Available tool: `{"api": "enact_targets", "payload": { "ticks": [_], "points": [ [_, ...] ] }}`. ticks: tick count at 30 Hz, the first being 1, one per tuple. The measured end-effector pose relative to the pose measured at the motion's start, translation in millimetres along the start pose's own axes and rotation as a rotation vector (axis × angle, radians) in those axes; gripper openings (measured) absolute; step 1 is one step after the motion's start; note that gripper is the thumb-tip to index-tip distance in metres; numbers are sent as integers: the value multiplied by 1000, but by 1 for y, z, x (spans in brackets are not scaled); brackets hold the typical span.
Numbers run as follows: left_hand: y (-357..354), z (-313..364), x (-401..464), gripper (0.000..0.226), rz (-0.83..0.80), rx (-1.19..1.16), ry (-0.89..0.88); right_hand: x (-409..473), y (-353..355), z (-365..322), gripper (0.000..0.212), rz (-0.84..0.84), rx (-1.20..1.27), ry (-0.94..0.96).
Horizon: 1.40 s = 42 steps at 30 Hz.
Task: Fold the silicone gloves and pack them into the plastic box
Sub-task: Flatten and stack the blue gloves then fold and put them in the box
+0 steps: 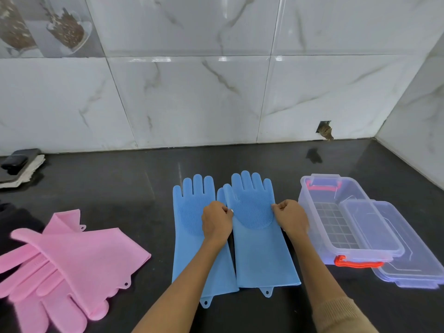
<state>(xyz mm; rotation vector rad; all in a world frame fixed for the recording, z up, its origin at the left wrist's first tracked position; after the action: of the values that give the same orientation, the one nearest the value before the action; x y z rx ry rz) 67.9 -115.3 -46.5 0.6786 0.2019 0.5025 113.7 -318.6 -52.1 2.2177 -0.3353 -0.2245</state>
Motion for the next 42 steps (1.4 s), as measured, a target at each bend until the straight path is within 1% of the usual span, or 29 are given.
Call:
{"api": "enact_targets", "payload": {
  "ticks": [4,8,12,17,19,21,23,24,25,26,27,28,29,30,31,32,33,35,37,39,41,42],
  "points": [
    [4,1,-3,21,57,53,-13,-1,2,-1,25,56,-33,19],
    [7,-1,-4,18,75,82,-14,1,2,0,16,68,-18,43],
    [13,-6,-7,18,116,81,15,-3,1,-2,21,73,-10,68],
    [27,-13,-12,19,210,101,53,-8,-2,-9,24,64,-28,115],
    [33,-16,-11,18,235,85,65,-10,-4,-13,25,35,-40,120],
    [36,-17,-10,15,206,51,25,-14,-3,-19,26,16,-65,103],
    [38,-14,-10,16,167,-36,-33,-22,4,-28,26,80,-68,85],
    [42,-13,-11,18,184,-90,-42,-28,6,-35,27,134,-40,101],
    [51,-14,-12,20,236,-121,-32,-37,7,-44,28,172,17,137],
    [62,-15,-12,21,316,-115,-3,-46,5,-55,28,165,95,178],
    [74,-20,-12,22,395,-76,47,-56,-2,-66,26,115,167,219],
    [85,-27,-11,22,446,-22,115,-66,-11,-76,25,38,198,253],
    [94,-36,-7,27,451,36,193,-75,-23,-85,26,-45,187,278],
    [100,-47,-3,36,407,100,274,-83,-35,-93,30,-114,149,293],
    [103,-58,1,45,327,163,338,-89,-47,-98,34,-154,104,299],
    [103,-67,5,52,237,200,368,-93,-56,-102,35,-163,68,296],
    [101,-72,8,53,156,213,354,-96,-62,-104,33,-151,49,288],
    [93,-76,14,40,57,210,238,-100,-69,-108,26,-107,41,256],
    [92,-73,16,27,50,210,154,-101,-70,-111,23,-80,36,231],
    [94,-71,16,19,58,158,109,-99,-73,-113,20,-94,26,231],
    [97,-69,14,15,68,15,122,-96,-77,-117,19,-130,66,259],
    [96,-69,13,16,56,-87,164,-95,-78,-120,20,-147,106,281]
  ]
}}
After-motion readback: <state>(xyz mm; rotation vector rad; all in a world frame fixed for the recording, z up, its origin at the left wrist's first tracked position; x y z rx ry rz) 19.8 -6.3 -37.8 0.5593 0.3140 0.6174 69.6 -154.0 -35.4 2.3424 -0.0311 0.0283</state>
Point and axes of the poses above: each hand's wrist, its own x-axis towards the middle knuckle, its own y-axis out of the back of the hand, z = x × y, the point moved 5 cm from there along x, towards the middle knuckle, and after that the axes turned 5 degrees about z, right-handed, at the moved point
